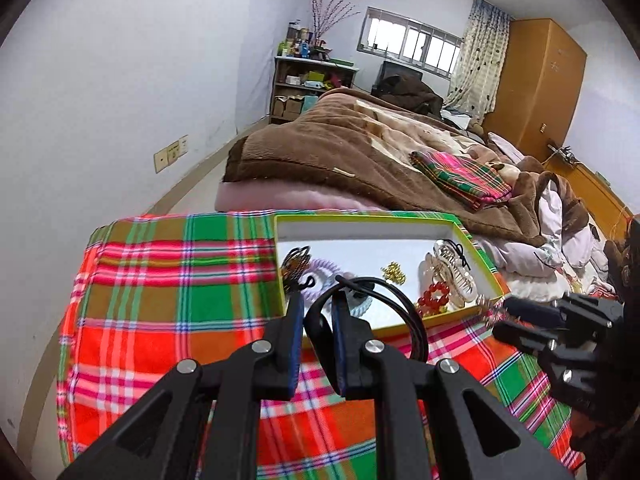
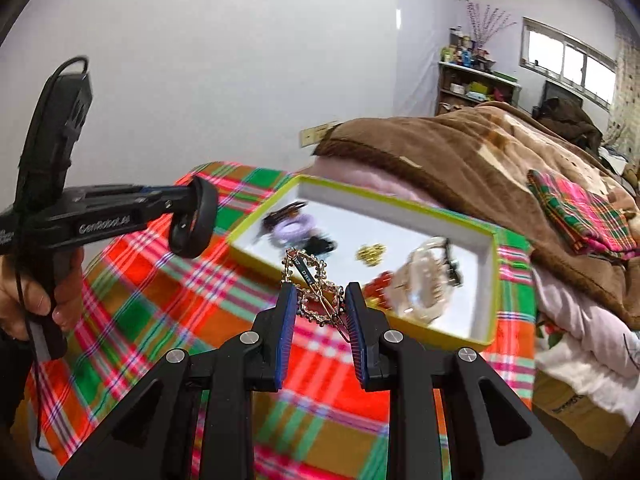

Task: Organize jewelry
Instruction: 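Carry both items into the white box and open both tools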

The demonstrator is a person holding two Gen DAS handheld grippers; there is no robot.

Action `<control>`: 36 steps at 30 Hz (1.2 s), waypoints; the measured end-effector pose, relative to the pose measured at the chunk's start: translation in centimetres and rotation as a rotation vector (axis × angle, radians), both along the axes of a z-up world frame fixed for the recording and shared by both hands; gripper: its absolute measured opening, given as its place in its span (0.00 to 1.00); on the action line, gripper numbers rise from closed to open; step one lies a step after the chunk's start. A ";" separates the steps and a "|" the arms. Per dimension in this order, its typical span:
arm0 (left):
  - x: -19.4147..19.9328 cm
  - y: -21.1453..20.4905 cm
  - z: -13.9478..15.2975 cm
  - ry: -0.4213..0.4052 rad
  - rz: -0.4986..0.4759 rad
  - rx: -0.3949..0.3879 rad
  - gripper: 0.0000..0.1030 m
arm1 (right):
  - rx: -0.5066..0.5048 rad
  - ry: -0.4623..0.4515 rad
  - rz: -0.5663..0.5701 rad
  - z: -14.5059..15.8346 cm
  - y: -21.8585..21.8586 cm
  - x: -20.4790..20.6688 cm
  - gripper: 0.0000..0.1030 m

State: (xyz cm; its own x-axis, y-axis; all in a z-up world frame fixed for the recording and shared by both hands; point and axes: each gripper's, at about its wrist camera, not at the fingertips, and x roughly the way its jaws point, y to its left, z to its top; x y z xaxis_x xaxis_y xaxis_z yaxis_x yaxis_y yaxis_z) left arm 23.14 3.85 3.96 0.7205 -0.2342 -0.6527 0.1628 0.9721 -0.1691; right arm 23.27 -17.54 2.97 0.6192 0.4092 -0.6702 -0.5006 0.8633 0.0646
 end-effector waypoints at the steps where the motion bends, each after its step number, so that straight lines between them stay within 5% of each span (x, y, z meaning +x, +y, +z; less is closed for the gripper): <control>1: 0.3 -0.2 0.0 0.002 -0.006 -0.001 0.14 | 0.002 -0.001 -0.011 0.1 -0.5 0.5 0.25; 36: 10.0 -5.6 -4.4 0.087 -0.063 0.047 0.14 | 0.001 0.124 -0.184 -5.3 -6.6 12.5 0.25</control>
State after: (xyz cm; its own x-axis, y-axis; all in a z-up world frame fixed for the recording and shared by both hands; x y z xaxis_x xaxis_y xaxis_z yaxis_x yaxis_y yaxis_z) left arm 33.16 -1.73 -0.47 0.6458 -0.2447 -0.7233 0.2104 0.9676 -0.1395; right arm 35.79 -24.18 -2.37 0.5961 0.2972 -0.7459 -0.3223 0.9394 0.1167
